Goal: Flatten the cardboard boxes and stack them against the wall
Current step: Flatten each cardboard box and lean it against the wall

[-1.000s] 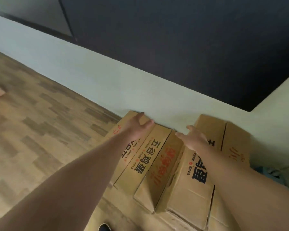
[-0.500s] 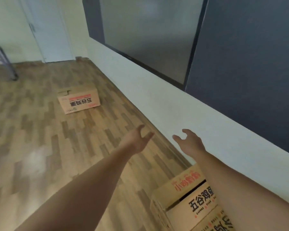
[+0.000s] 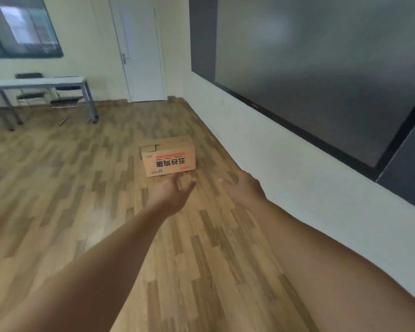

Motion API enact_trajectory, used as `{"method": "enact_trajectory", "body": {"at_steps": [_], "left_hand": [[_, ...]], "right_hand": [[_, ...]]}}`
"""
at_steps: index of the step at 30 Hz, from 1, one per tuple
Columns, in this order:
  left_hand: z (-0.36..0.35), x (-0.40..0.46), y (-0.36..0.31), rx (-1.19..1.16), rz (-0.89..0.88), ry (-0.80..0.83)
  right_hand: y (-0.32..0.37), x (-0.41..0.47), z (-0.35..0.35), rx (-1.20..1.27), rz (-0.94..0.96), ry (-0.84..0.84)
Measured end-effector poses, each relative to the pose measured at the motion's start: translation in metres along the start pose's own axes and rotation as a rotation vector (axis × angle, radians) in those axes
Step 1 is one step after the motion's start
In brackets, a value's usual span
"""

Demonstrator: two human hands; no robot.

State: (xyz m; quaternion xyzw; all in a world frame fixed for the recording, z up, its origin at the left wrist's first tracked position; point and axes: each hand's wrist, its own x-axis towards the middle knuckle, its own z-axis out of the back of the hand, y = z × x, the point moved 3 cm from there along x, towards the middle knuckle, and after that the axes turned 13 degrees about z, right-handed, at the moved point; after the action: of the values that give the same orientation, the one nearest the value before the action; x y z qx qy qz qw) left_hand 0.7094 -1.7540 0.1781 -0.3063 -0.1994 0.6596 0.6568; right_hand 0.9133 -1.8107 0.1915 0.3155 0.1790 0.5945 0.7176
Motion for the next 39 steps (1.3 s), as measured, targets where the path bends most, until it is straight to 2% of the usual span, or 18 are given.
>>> {"method": "enact_trajectory", "body": {"at_steps": [8, 14, 16, 17, 19, 26, 33, 39], "left_hand": [[0.065, 0.18, -0.006, 0.08, 0.076, -0.108], [0.114, 0.319, 0.02, 0.093, 0.142, -0.17], [0.122, 0.359, 0.033, 0.087, 0.167, -0.163], [0.137, 0.426, 0.052, 0.086, 0.192, -0.16], [0.142, 0.45, 0.059, 0.07, 0.199, -0.165], [0.201, 0.648, 0.085, 0.059, 0.209, -0.118], [0.188, 0.84, 0.055, 0.078, 0.141, -0.023], [0.147, 0.998, 0.043, 0.129, 0.179, 0.065]], "right_hand": [[0.054, 0.2, -0.062, 0.084, 0.08, 0.119], [0.088, 0.35, -0.129, 0.097, 0.096, 0.172], [0.095, 0.388, -0.15, 0.089, 0.097, 0.197], [0.109, 0.451, -0.19, 0.074, 0.107, 0.197], [0.109, 0.474, -0.198, 0.055, 0.108, 0.212], [0.147, 0.642, -0.278, 0.053, 0.05, 0.251], [0.132, 0.811, -0.312, 0.051, -0.035, 0.202], [0.073, 0.962, -0.352, 0.1, -0.117, 0.227]]}}
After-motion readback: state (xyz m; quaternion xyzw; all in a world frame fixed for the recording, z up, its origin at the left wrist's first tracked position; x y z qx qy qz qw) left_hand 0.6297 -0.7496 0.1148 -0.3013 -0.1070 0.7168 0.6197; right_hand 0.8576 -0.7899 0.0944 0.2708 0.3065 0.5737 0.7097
